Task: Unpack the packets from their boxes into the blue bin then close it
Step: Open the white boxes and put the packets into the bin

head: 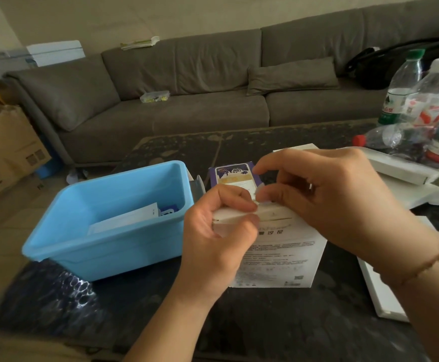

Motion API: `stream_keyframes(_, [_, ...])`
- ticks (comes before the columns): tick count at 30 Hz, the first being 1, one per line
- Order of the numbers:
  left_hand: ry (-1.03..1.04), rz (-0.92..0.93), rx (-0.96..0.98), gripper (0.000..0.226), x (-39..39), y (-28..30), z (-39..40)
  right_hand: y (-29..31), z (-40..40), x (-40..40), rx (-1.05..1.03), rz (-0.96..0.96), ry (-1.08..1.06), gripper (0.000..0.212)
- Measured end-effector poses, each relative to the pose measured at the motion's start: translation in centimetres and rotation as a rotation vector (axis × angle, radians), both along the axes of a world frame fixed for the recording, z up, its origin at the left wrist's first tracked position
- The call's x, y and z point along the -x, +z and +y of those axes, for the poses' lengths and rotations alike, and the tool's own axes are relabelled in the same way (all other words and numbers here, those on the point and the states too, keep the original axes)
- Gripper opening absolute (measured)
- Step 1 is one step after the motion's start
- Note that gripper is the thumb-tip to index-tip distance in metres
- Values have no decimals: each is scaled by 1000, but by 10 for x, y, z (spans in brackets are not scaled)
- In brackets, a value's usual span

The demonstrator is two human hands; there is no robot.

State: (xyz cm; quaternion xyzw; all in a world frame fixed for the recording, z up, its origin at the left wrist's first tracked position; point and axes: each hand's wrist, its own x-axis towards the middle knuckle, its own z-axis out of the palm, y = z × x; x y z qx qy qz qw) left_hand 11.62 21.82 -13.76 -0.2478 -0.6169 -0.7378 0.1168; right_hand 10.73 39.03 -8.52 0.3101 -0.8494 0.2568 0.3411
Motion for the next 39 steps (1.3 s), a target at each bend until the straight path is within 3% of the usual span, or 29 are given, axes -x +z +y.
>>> stream_keyframes(5, [2, -4, -6, 5, 2, 0, 0, 0, -2, 1, -20, 4, 26, 23])
stream_keyframes(13, [-83, -14, 4, 9, 11, -2, -10, -5, 9, -7, 203, -162, 253, 27])
stream_keyframes(18, [-23, 8, 42, 7, 15, -2, -13, -22, -1, -11, 183, 12, 246, 34])
stream_keyframes(24, [38, -24, 52, 9, 14, -1, -6, -60, 8, 1, -58, 381, 171, 34])
stream_keyframes(29, [252, -44, 135, 27, 10, 3, 6, -88, 17, 3, -204, 426, 90, 37])
stream_keyframes(32, [348, 10, 271, 30, 11, 2, 5, -95, 19, -3, -180, 331, 124, 35])
stream_keyframes(34, [362, 60, 379, 37, 11, -1, 2, -96, 19, -10, 6, 260, 170, 28])
stream_keyframes(36, [370, 99, 387, 42, 9, -4, 0, -95, 20, -17, 267, 108, 91, 39])
stream_keyframes(37, [374, 109, 344, 42, 7, -5, 0, -92, 20, -20, 384, -90, 57, 51])
stream_keyframes(39, [372, 61, 199, 39, 3, -6, 1, -85, 22, -24, 485, -690, 65, 65])
